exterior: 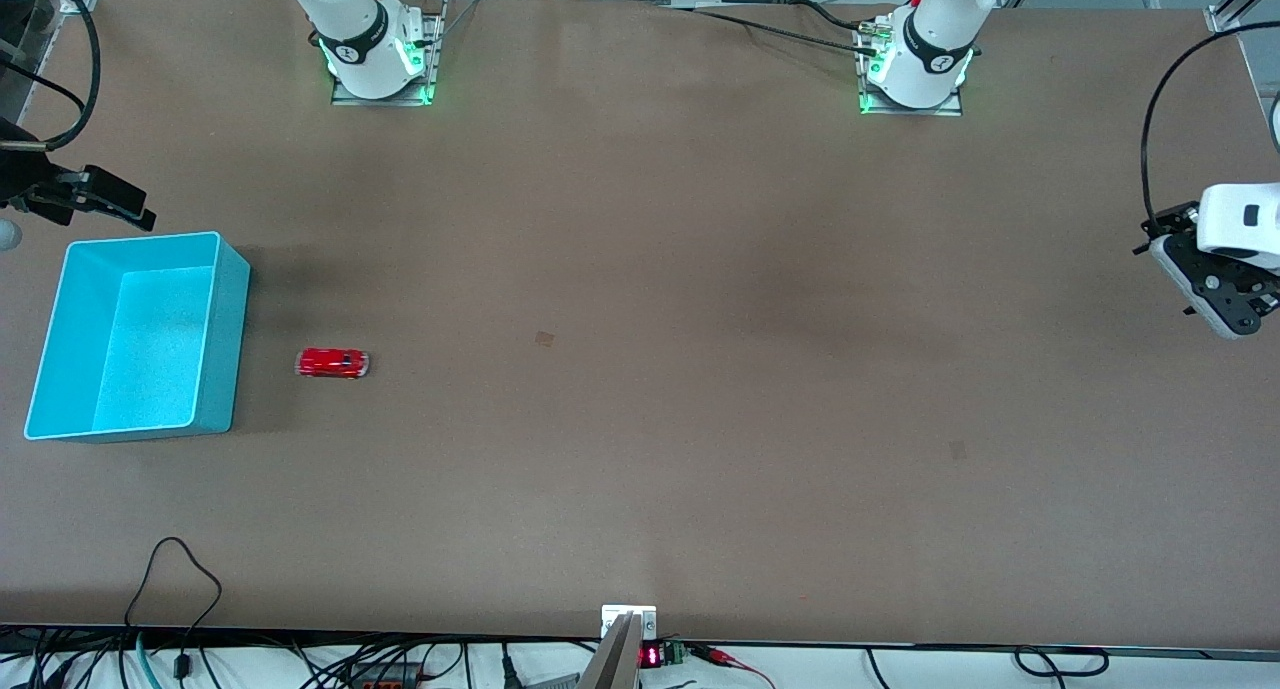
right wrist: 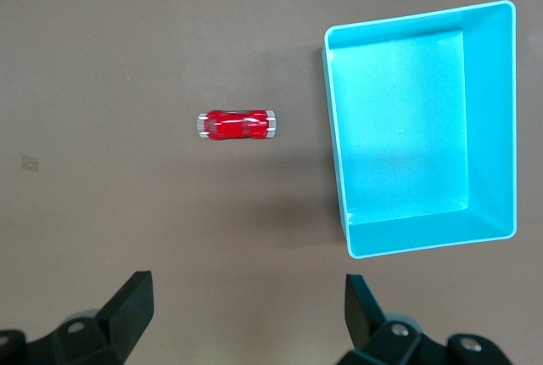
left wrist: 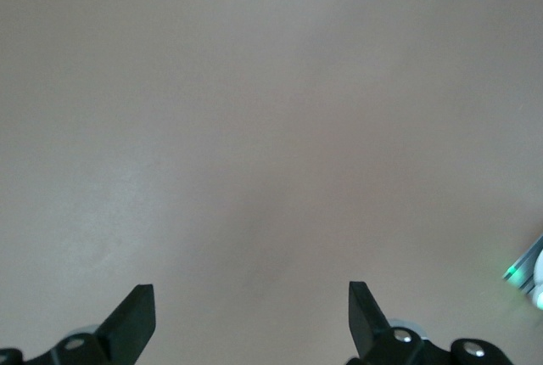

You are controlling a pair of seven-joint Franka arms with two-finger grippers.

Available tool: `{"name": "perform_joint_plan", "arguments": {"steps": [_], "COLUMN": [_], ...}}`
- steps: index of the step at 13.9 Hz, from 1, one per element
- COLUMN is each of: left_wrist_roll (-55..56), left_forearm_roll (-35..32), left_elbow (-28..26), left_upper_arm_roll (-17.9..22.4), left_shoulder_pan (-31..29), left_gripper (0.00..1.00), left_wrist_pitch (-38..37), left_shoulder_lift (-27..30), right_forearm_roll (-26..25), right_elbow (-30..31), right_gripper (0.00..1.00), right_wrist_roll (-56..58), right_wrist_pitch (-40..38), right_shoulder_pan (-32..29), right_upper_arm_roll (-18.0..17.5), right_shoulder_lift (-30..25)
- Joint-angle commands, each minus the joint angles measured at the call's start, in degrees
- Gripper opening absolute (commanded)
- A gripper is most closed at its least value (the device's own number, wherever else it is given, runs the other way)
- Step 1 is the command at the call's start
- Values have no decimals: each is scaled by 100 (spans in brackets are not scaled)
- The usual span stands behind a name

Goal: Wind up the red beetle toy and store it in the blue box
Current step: 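Reach the right gripper toward the car while the left gripper retracts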

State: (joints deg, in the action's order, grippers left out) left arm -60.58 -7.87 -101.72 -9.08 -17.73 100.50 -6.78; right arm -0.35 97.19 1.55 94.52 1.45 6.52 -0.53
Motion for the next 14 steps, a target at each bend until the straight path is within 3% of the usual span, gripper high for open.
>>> {"name": "perform_joint_plan", "arguments": {"steps": [1, 4, 11, 14], "left_wrist_roll": [895, 1915, 4147, 4817], "left_forearm_roll": [-13, -4, 22, 354], "left_elbow": [73, 451, 890, 935], "left_upper_arm_roll": [-392, -726, -1377, -1395], "left_shoulder_pan": [-20, -12, -12, -38], "left_gripper": [100, 100, 100, 100], "left_wrist_pitch": [-354, -1013, -1470, -1533], "left_shoulder_lift": [229, 221, 177, 168], "right_forearm_roll": [-53, -62, -79, -35], "right_elbow": [54, 54, 45, -77], "right_gripper": [100, 100, 100, 100], "right_wrist_roll": [12, 12, 73, 74], "right_wrist_pitch": [49, 66, 102, 163], "right_shoulder_pan": [-4, 22, 154, 153], "right_upper_arm_roll": [-19, -19, 7, 16], "right_shoulder_lift": [-44, 8, 176, 552]}}
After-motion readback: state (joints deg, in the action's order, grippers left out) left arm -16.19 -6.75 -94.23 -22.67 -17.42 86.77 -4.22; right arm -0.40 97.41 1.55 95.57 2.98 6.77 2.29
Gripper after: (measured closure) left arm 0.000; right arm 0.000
